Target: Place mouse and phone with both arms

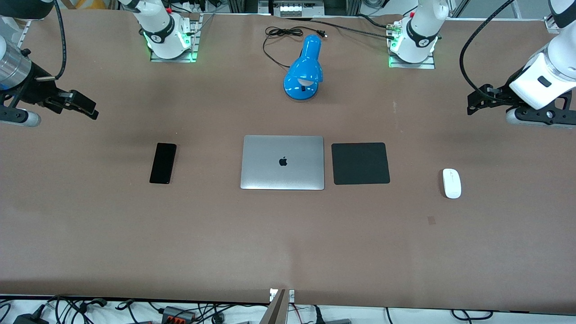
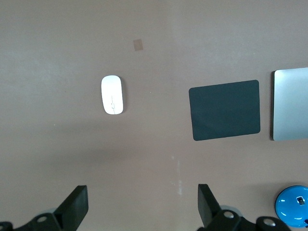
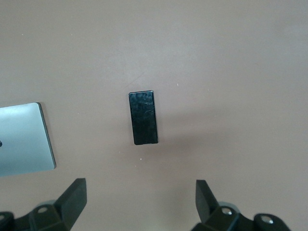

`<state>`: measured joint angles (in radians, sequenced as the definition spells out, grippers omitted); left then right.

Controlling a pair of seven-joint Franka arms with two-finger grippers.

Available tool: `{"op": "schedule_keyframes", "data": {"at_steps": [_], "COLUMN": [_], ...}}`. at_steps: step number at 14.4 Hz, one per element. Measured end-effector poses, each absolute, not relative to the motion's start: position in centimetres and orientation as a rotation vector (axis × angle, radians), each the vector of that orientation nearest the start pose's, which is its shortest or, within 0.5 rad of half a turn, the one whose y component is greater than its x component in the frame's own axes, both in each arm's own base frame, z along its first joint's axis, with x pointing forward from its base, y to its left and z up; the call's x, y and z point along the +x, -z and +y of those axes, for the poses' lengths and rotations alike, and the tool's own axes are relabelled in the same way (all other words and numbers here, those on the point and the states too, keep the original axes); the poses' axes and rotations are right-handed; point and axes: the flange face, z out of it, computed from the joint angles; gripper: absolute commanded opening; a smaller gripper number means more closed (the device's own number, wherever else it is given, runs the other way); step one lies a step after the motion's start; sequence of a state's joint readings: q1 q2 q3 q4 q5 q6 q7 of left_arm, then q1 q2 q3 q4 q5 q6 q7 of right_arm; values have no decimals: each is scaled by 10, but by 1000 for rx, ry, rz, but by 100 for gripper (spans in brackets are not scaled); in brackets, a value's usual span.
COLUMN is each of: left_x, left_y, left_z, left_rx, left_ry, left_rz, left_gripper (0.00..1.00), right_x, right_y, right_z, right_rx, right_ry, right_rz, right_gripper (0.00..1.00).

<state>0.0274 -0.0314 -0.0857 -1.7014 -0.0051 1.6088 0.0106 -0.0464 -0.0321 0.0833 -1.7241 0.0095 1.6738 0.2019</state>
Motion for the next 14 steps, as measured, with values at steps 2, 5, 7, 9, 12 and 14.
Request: {"op": "schedule_keyframes", "data": {"at_steps": [2,5,7,9,12,14], "left_x": [543,544,544,544,544,544], "left_y": [-583,-583,-583,-583,-583,-583], "left_z": [-31,-29,-30,-30,-30,-30], "left_rx": [-3139,-3140,-3140,-3140,-3140,-3140], "left_ry": [-96,-96,-96,-95,-94,-94], "left_rz": [101,96,97,97,97,97], "left_gripper": [100,100,100,100,100,100], "right_x": [550,551,552,553,565,579], "right_y": [-576,-577,-577,-575,-546,-509], "right_z": [22,21,19,17,15,8], "right_rx": [-3126,-3126,-3125,-3124,-3124,-3121], "right_ry": [-35,-33,-32,-37,-119,-209], "right_rz": [260,261,269,274,268,244], "right_gripper": [100,100,100,100,100,100]}}
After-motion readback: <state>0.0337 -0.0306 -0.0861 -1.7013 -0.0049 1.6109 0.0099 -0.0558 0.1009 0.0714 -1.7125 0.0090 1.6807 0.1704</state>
